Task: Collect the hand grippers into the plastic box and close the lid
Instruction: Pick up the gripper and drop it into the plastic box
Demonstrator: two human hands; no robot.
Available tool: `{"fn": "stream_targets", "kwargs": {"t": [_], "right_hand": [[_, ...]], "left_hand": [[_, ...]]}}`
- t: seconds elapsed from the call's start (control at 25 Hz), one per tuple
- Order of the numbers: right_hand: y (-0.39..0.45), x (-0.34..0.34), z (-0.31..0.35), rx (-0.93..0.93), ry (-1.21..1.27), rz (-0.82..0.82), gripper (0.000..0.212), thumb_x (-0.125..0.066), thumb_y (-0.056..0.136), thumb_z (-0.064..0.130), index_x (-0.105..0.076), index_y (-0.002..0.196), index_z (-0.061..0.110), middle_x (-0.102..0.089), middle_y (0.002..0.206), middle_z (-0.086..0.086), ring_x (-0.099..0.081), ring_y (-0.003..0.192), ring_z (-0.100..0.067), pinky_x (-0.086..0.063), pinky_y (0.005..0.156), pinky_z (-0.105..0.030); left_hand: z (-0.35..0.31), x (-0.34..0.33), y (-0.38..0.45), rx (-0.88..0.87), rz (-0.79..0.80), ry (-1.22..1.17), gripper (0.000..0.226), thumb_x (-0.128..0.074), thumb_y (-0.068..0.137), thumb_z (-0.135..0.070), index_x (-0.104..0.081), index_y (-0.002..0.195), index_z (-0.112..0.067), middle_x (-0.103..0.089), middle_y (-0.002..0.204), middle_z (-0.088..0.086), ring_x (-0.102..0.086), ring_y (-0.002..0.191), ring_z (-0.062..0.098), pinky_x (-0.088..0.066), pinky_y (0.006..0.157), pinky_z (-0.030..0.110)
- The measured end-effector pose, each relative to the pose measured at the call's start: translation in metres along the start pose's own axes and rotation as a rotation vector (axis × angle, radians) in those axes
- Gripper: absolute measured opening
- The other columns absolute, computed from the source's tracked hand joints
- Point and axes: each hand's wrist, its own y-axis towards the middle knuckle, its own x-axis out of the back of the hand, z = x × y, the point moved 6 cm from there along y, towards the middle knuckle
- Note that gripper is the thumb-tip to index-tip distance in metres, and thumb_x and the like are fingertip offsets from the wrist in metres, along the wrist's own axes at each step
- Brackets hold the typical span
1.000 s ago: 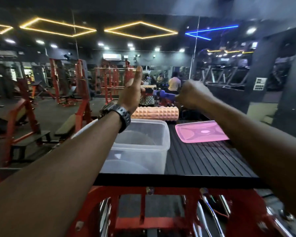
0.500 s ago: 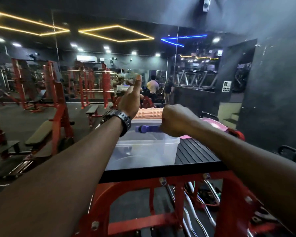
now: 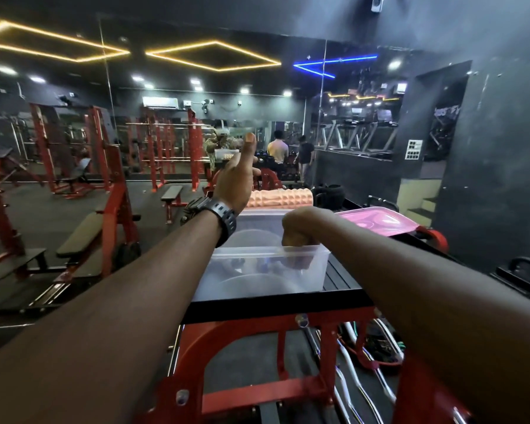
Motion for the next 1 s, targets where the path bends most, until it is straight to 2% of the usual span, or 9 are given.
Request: {"fn": "stream_targets", "kwargs": {"t": [0.08,0.24,0.36,0.44,0.48,0.6,0.68,0.88,1.0], "right_hand": [[0.003,-0.002,-0.001,0.003,-0.009,0.027,0.035,-0.06,0.1,0.015,-0.067,0.128,-0.003,-0.064,0.119,-0.016,-0.061,0.104,-0.023,-0.048,0.099,-0.029],[0.009,0.001,-0.006,0.067,-0.041,-0.01,0.034,-0.058,0.1,0.011,-0.067,0.129,-0.004,-0.066,0.094,-0.009,-0.063,0.082,-0.021,-0.052,0.082,-0.025],[0.014,0.018,-0.022,0.1,0.31,-0.14,0.036,-0.065,0.096,0.012,-0.066,0.126,-0.008,-0.074,0.106,-0.018,-0.074,0.095,-0.027,-0.062,0.078,-0.024],[0.009,0.043,-0.043,0.108,0.629,-0.338,0.031,-0.07,0.093,0.016,-0.069,0.117,-0.004,-0.071,0.082,-0.008,-0.069,0.068,-0.017,-0.056,0.051,-0.018],[0.003,0.059,-0.055,0.106,0.76,-0.474,0.031,-0.07,0.093,0.021,-0.071,0.113,-0.002,-0.068,0.077,-0.004,-0.063,0.062,-0.014,-0.054,0.05,-0.017],[-0.021,0.094,-0.085,0.174,1.323,-0.774,0.042,-0.065,0.096,0.042,-0.071,0.108,0.002,-0.067,0.089,-0.008,-0.058,0.074,-0.018,-0.058,0.078,-0.034],[-0.035,0.105,-0.088,0.252,1.616,-0.852,0.041,-0.057,0.1,0.048,-0.067,0.104,0.009,-0.062,0.087,-0.006,-0.052,0.074,-0.017,-0.05,0.075,-0.034],[-0.043,0.099,-0.088,0.24,1.687,-0.908,0.06,-0.042,0.103,0.056,-0.069,0.118,0.004,-0.072,0.114,-0.013,-0.06,0.098,-0.023,-0.05,0.101,-0.044],[-0.045,0.092,-0.098,0.219,1.665,-0.909,0.064,-0.04,0.102,0.061,-0.069,0.121,0.007,-0.073,0.119,-0.015,-0.068,0.109,-0.027,-0.052,0.104,-0.047]], "left_hand": [[0.0,-0.002,-0.001,0.006,0.0,0.007,0.093,-0.016,0.083,-0.08,-0.054,0.138,-0.017,-0.067,0.1,0.0,-0.061,0.087,0.017,-0.051,0.094,0.049],[-0.003,-0.004,-0.002,0.001,-0.004,0.035,0.088,-0.015,0.084,-0.078,-0.057,0.134,-0.019,-0.067,0.102,-0.001,-0.062,0.093,0.017,-0.049,0.095,0.046],[-0.004,-0.004,-0.002,-0.025,0.015,0.016,0.084,-0.015,0.085,-0.075,-0.052,0.14,-0.023,-0.065,0.12,0.009,-0.057,0.092,0.015,-0.046,0.092,0.043],[-0.004,-0.002,-0.003,-0.036,0.011,0.02,0.084,-0.015,0.087,-0.074,-0.052,0.142,-0.023,-0.063,0.126,0.014,-0.055,0.088,0.013,-0.046,0.084,0.04],[-0.004,0.0,-0.003,-0.032,0.002,0.027,0.086,-0.015,0.087,-0.075,-0.053,0.141,-0.02,-0.064,0.126,0.014,-0.055,0.086,0.012,-0.045,0.08,0.037],[-0.01,0.005,0.0,0.0,-0.033,-0.005,0.093,-0.018,0.082,-0.079,-0.057,0.134,-0.013,-0.068,0.114,0.014,-0.056,0.081,0.016,-0.044,0.077,0.037],[-0.022,0.005,0.004,-0.016,-0.052,-0.014,0.09,-0.018,0.083,-0.079,-0.058,0.132,-0.016,-0.069,0.107,0.01,-0.057,0.08,0.018,-0.043,0.075,0.037],[-0.046,-0.001,0.007,-0.057,-0.085,-0.059,0.084,-0.019,0.089,-0.074,-0.059,0.13,-0.013,-0.068,0.115,0.014,-0.059,0.092,0.021,-0.048,0.084,0.04],[-0.054,-0.009,0.006,-0.068,-0.091,-0.092,0.076,-0.017,0.098,-0.065,-0.06,0.129,-0.011,-0.067,0.113,0.018,-0.057,0.091,0.025,-0.047,0.083,0.041]]}}
